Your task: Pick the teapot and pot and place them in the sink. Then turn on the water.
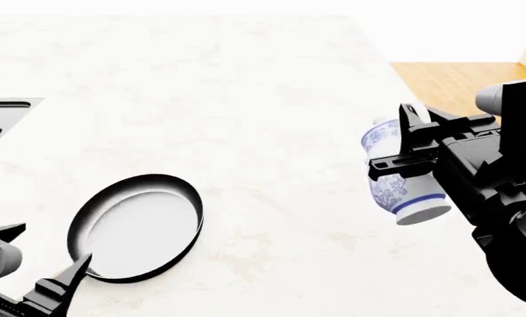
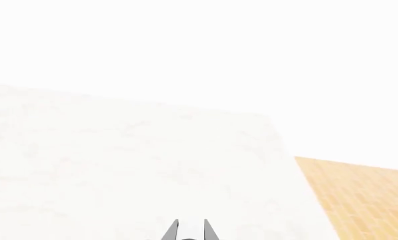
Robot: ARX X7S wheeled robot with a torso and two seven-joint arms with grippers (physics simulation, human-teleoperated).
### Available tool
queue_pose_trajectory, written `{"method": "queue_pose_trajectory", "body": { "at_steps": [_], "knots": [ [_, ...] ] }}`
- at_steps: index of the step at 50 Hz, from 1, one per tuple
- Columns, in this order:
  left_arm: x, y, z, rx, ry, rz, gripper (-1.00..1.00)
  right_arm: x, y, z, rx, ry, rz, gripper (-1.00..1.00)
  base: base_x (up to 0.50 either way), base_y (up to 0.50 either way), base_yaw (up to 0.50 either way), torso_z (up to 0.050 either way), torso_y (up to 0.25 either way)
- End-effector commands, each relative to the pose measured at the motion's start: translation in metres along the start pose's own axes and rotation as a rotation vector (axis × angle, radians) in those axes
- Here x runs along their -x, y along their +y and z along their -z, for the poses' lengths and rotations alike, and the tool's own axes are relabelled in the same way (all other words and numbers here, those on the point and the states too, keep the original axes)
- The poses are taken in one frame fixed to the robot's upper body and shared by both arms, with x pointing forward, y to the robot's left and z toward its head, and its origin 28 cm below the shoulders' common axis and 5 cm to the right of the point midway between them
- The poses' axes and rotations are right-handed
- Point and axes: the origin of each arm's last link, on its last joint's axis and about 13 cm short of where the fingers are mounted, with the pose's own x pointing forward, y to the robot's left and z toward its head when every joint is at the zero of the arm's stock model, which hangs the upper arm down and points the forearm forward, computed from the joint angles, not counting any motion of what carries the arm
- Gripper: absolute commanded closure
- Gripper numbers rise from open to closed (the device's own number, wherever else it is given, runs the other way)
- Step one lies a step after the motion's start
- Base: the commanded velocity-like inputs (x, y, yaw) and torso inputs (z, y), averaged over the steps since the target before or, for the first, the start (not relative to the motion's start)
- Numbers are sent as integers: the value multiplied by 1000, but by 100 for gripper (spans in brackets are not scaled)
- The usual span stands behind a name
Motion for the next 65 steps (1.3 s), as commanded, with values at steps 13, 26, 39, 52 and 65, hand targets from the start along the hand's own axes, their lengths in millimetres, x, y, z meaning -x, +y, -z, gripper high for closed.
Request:
{"method": "queue_pose_trajectory", "body": {
  "at_steps": [13,26,39,52,65],
  "knots": [
    [-4,3,12,26,97,39,-100,-4,0,0,1,-19,16,100,0,0,0,1,1],
    [-11,0,22,36,115,73,-100,-3,1,4,1,-15,16,100,0,0,0,0,1],
    [-16,-3,28,46,121,89,-100,0,1,3,7,-19,19,100,0,0,0,1,1],
    [-20,-6,37,64,138,101,-100,0,2,2,11,-20,19,100,0,0,0,0,2],
    [-26,-6,45,84,158,102,-100,-1,1,4,5,-16,17,100,0,0,0,1,1]
  ]
}}
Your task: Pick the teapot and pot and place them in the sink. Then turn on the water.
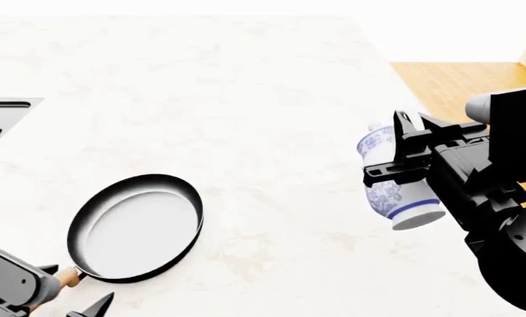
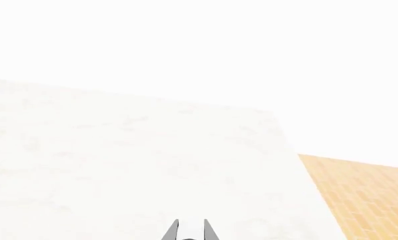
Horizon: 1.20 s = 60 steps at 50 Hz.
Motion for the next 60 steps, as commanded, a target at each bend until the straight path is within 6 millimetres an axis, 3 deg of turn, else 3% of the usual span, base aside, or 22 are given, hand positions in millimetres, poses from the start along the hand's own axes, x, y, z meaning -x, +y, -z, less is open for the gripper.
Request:
{"method": "queue_pose_trajectory", "body": {
  "at_steps": [1,35,36,60],
  "knots": [
    [-7,1,6,16,16,4,-100,-1,-2,-2,2,-25,23,100,0,0,0,0,0],
    [-15,6,14,52,34,-16,-100,-1,-1,-2,5,-24,17,100,0,0,0,0,1],
    [-15,7,14,52,34,-18,100,-1,-1,-2,5,-25,17,100,0,0,0,0,0],
    [-16,8,5,45,-46,-70,100,1,-1,-1,2,-24,19,100,2,0,-1,0,0]
  ]
}}
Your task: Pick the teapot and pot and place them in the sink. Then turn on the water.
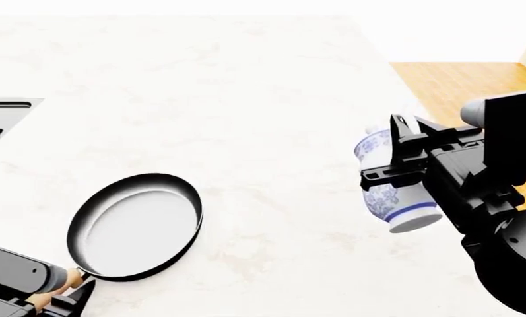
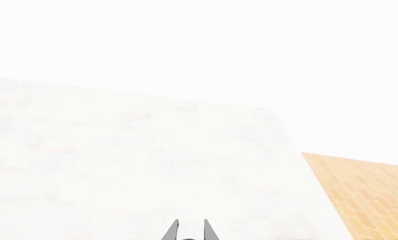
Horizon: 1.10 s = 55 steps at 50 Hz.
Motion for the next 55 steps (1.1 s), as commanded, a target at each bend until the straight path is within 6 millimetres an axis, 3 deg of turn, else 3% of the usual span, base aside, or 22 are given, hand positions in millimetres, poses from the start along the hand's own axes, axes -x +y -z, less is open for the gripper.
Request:
{"method": "queue_pose_trajectory", "body": {
  "at_steps": [1,8,33,47,55],
  "knots": [
    [-4,9,-7,-29,-73,13,100,1,-2,-4,5,-32,26,100,17,0,-5,0,0],
    [-6,4,-27,-58,-194,-82,100,3,-2,-4,5,-32,23,100,6,-2,-7,0,0],
    [17,-25,-78,-180,-419,-88,100,19,-3,-7,-3,-26,63,100,0,0,-1,1,2],
    [19,-29,-84,-209,-436,-57,100,24,1,-7,63,-29,86,100,0,12,0,1,4],
    [19,-30,-82,-210,-436,-45,100,26,4,-7,67,-34,71,100,0,500,0,1,3]
  ]
}}
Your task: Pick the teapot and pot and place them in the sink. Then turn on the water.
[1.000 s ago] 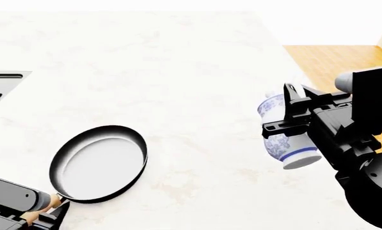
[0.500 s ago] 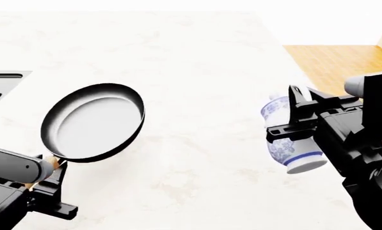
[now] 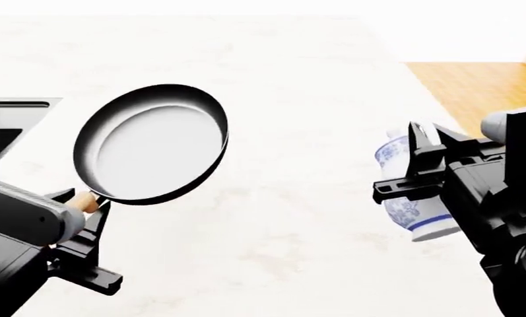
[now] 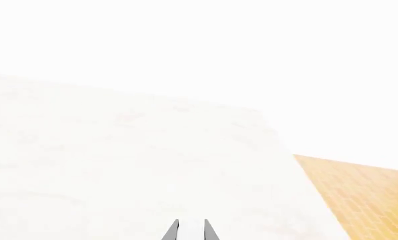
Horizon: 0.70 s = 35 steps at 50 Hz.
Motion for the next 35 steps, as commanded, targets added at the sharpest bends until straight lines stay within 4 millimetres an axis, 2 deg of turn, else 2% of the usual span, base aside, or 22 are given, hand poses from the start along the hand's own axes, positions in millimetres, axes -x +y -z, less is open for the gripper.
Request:
{"method": "queue_pose_trajectory", "body": {
  "at_steps": [1,18,35],
  "knots": [
    [0,11,-14,-54,-122,36,100,3,2,-4,17,-34,4,100,0,500,0,0,10],
    [0,8,-13,-51,-127,77,100,3,1,-1,11,-32,9,100,0,500,0,2,3],
    [5,16,-12,-56,-85,74,100,2,0,-3,8,-32,20,100,0,500,0,1,4]
  ]
}}
